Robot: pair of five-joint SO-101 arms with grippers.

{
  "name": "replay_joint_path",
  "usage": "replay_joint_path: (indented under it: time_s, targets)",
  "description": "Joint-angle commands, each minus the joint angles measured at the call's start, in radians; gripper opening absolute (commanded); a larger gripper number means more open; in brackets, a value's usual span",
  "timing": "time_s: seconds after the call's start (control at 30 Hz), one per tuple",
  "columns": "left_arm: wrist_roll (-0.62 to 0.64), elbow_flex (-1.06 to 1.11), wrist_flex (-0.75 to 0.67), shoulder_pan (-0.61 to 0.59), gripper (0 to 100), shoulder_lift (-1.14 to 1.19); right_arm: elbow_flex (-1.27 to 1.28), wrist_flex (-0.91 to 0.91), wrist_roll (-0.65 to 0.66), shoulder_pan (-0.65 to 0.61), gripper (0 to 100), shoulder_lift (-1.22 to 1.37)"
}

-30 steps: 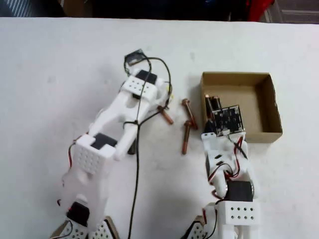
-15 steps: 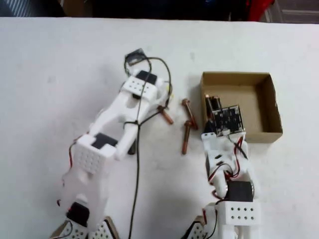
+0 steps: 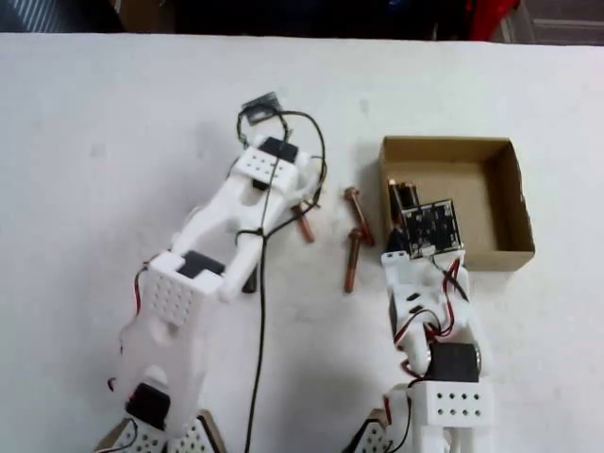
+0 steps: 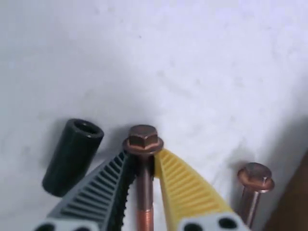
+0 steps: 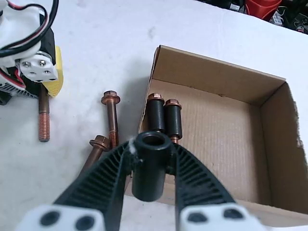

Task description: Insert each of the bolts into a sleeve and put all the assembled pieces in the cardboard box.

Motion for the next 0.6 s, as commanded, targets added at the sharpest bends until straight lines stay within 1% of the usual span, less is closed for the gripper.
replay_joint_path:
  time_s: [0.0,0.1,0.13,0.3,0.37,0.47,0.57]
  targets:
    - [-0.018,-0.035,-0.026,-0.021,3,-0.007,-0.008,-0.018,-0.002,0.010,1.6,-0.015]
    - [-0.034,-0.034,-0.020,-0.012,2,-0.007,-0.008,-0.018,-0.002,0.010,1.6,-0.015]
    - [-0.069,-0.035,-0.020,-0.008,2,-0.007,-0.005,-0.018,-0.002,0.008,1.6,-0.015]
    - [-0.370,-0.029,-0.018,0.047,2,-0.008,0.005,-0.024,-0.002,0.004,1.6,-0.015]
    - [-0.454,-0.029,-0.017,0.064,2,-0.008,0.005,-0.024,-0.002,0.004,1.6,-0.015]
    - [-0.522,-0.035,0.046,0.082,2,-0.012,0.006,-0.024,-0.002,0.004,1.6,-0.015]
    - [-0.548,-0.035,0.101,0.088,2,-0.013,0.006,-0.024,-0.002,0.004,1.6,-0.015]
